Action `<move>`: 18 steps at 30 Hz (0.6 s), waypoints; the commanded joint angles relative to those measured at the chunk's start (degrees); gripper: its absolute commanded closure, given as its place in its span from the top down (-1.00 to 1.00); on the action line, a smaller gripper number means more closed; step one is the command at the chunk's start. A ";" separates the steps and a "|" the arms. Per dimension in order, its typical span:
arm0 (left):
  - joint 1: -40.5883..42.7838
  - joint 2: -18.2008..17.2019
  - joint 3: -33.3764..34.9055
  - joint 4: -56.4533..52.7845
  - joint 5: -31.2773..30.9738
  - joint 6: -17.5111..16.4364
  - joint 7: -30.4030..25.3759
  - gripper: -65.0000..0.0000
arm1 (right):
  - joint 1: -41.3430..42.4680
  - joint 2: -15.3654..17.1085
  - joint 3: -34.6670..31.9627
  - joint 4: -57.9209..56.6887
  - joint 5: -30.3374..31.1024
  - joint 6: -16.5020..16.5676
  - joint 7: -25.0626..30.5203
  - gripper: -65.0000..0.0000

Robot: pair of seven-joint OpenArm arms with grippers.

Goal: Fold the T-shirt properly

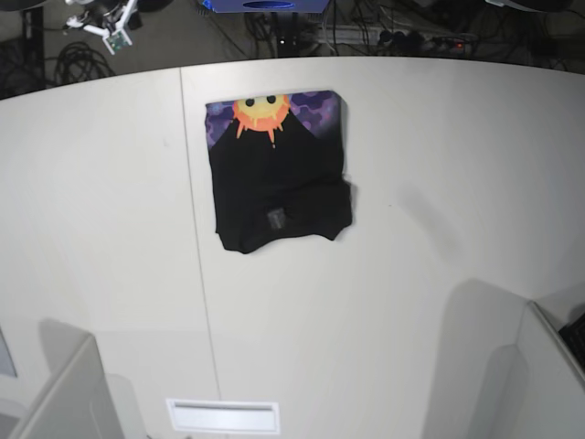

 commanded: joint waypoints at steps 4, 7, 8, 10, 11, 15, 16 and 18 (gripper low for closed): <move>-2.29 -3.43 6.10 -10.56 -0.98 -0.28 -3.18 -1.00 | -2.77 -0.57 -1.93 -6.00 0.24 0.02 0.59 -1.00; -6.33 -3.60 11.55 -20.05 -0.98 -0.28 -3.09 -1.00 | -0.93 -0.93 -4.75 -16.55 0.24 0.02 0.59 -1.00; -7.74 -3.87 13.13 -23.31 -0.98 -0.28 -3.09 -1.00 | -0.40 -1.10 -5.45 -20.51 0.24 0.02 0.95 -1.00; -11.08 -3.87 17.26 -29.64 -0.98 -0.28 -3.09 -1.00 | 1.62 -1.10 -7.47 -28.77 0.33 0.02 1.12 -1.00; -12.84 -3.87 19.46 -32.71 -1.07 -0.28 -3.09 -1.00 | 3.21 -1.10 -8.70 -33.61 0.33 0.02 1.74 -1.00; -19.43 -3.78 25.79 -42.73 -1.07 -0.28 -2.66 -1.00 | 12.70 -1.19 -13.71 -56.29 0.59 -0.06 10.35 -1.00; -20.93 -3.60 27.20 -44.76 -1.07 -0.28 -2.66 -1.00 | 16.04 -1.89 -14.42 -63.93 0.68 -0.06 13.60 -1.00; -23.65 -3.43 29.13 -48.62 -1.07 -0.28 -2.57 -1.00 | 22.72 -3.83 -14.15 -78.18 0.50 -0.06 20.64 -1.00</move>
